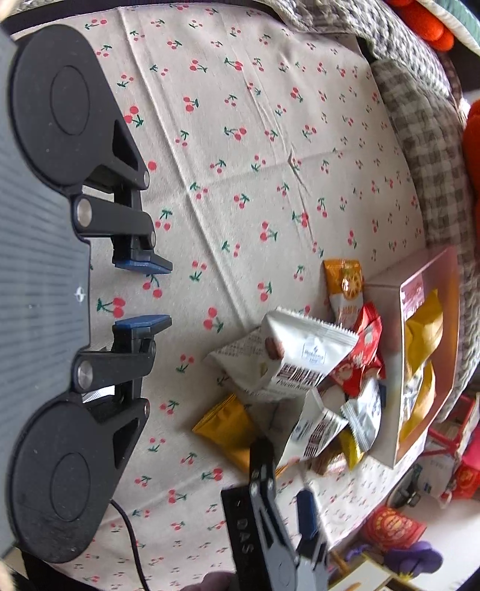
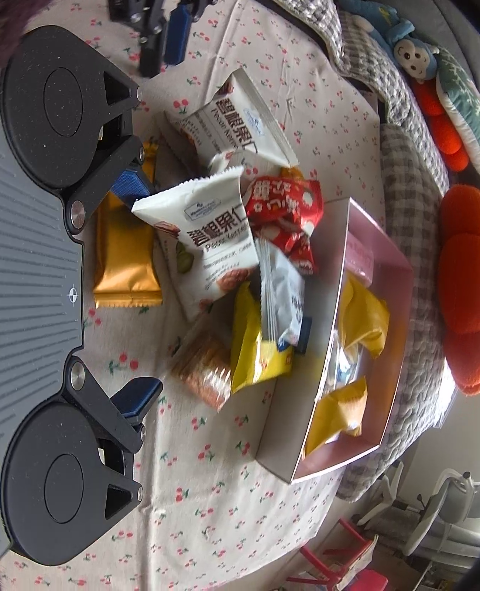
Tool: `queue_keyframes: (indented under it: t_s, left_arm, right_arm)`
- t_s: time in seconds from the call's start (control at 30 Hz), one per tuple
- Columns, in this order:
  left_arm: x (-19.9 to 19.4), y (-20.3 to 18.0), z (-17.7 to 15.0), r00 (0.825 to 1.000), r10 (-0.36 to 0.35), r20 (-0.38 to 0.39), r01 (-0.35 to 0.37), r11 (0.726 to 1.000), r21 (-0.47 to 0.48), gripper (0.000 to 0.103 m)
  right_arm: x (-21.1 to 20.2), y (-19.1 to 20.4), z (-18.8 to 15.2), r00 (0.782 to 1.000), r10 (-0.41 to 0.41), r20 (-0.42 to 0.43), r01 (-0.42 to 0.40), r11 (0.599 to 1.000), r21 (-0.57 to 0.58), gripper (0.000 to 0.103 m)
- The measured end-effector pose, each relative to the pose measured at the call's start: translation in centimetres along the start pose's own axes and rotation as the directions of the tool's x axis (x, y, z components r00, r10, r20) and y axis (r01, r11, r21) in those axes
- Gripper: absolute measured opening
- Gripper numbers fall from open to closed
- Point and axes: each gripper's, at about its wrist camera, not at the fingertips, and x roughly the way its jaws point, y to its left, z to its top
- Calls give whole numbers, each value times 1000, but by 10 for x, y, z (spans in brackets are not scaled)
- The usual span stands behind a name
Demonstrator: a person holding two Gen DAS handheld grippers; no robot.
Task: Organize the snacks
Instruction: 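Grasp a white nut packet with the left tool while the right tool grasps another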
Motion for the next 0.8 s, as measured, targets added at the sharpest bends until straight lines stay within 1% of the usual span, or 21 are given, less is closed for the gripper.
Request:
queue_keyframes:
  t_s: [0.07, 0.13, 0.27, 0.33, 0.37, 0.47, 0.5, 0.57, 0.63, 0.8]
  left_arm:
    - [-1, 3, 2, 1000, -1, 3, 1, 1000, -25, 25]
    - [-1, 6, 4, 1000, -4, 9, 4, 999, -46, 25]
    - [0, 7, 8, 1000, -8, 18, 9, 997, -76, 32]
    - [0, 7, 11, 1000, -14, 26, 16, 996, -87, 35]
    - [-1, 7, 12, 999, -17, 34, 20, 995, -93, 39]
    - [-2, 6, 17, 998, -26, 59, 32, 994, -108, 47]
    - [-3, 5, 18, 997, -31, 67, 38, 993, -113, 48]
    - [-3, 3, 22, 996, -36, 81, 46, 991, -124, 54]
    - [-1, 3, 26, 995, -39, 91, 52, 989, -137, 58]
    - [1, 1, 34, 994, -32, 105, 48, 986, -163, 61]
  right_arm:
    - [-2, -5, 0, 1000, -15, -15, 15, 1000, 2, 97]
    - [-4, -10, 0, 999, -31, -30, 31, 1000, 4, 96]
    - [-9, -19, -1, 992, -119, -41, 119, 993, -21, 96]
    - [-11, -25, -1, 990, -131, -45, 131, 991, -12, 96]
    - [-13, -27, 0, 992, -115, -47, 115, 993, -1, 96]
    - [-20, -33, 2, 998, -35, -46, 37, 998, 45, 96]
    - [-23, -33, 3, 999, -8, -43, 10, 998, 59, 96]
    - [-25, -34, 5, 998, 48, -31, -45, 995, 93, 96]
    - [-24, -34, 8, 995, 100, -30, -95, 988, 118, 96]
    - [-16, -34, 8, 986, 164, -29, -155, 968, 196, 96]
